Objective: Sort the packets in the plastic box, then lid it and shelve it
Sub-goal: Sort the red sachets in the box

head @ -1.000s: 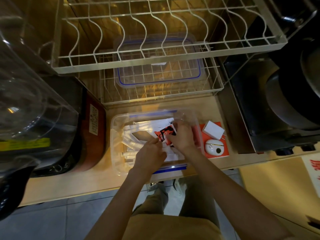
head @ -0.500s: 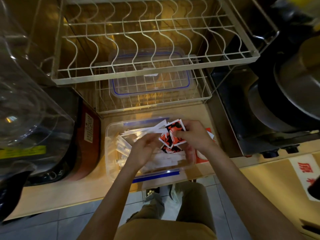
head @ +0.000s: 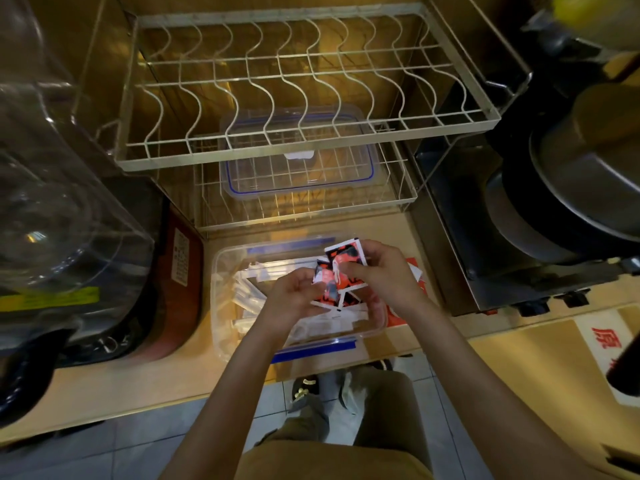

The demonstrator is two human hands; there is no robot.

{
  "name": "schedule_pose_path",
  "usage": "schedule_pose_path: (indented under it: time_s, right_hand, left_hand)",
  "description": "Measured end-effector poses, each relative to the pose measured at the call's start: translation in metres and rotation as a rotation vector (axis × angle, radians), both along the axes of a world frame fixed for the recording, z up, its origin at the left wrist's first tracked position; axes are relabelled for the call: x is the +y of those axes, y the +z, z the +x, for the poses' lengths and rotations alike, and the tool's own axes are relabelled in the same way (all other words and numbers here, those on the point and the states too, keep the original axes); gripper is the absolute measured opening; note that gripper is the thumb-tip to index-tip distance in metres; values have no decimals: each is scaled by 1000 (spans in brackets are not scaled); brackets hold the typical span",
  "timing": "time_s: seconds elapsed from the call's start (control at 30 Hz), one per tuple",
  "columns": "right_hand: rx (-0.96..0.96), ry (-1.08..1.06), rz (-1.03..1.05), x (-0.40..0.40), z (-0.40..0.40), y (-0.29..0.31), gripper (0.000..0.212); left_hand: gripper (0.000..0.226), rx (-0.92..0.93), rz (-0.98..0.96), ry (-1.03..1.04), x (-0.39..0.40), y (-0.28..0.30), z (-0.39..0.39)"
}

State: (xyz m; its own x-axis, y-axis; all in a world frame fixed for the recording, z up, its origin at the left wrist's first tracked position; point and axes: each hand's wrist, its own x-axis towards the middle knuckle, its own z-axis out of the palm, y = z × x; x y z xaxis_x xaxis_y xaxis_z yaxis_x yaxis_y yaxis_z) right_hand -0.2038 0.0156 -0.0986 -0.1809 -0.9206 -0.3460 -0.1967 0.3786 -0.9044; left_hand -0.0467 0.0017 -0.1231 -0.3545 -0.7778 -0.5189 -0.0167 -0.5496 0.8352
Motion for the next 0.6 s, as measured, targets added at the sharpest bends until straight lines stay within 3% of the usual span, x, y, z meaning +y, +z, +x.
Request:
schedule_pose_path:
  time_s: [0.07, 0.13, 0.2, 0.37, 0.43, 0.53, 0.6]
  right_hand:
    - [-39, -131, -10, 2, 1, 3, 16]
    - [-212, -239, 83, 5, 3, 6, 16]
    - [-335, -214, 165, 10, 9, 8, 17]
    - [-28, -38, 2, 16, 31, -1, 14]
    - [106, -19, -24, 13, 37, -5, 17]
    - [232, 79, 11, 2, 31, -7, 4]
    - [253, 100, 69, -9, 20, -11, 15]
  left_hand:
    - [11, 47, 32, 108, 4, -1, 2]
    - [12, 82, 44, 170, 7, -2, 4]
    - [16, 98, 52, 172, 10, -3, 4]
    - [17, 216, 123, 204, 16, 0, 3]
    - [15, 171, 34, 172, 20, -2, 6]
    - [16, 90, 14, 252, 21, -7, 12]
    - [19, 40, 47, 307, 18, -12, 20]
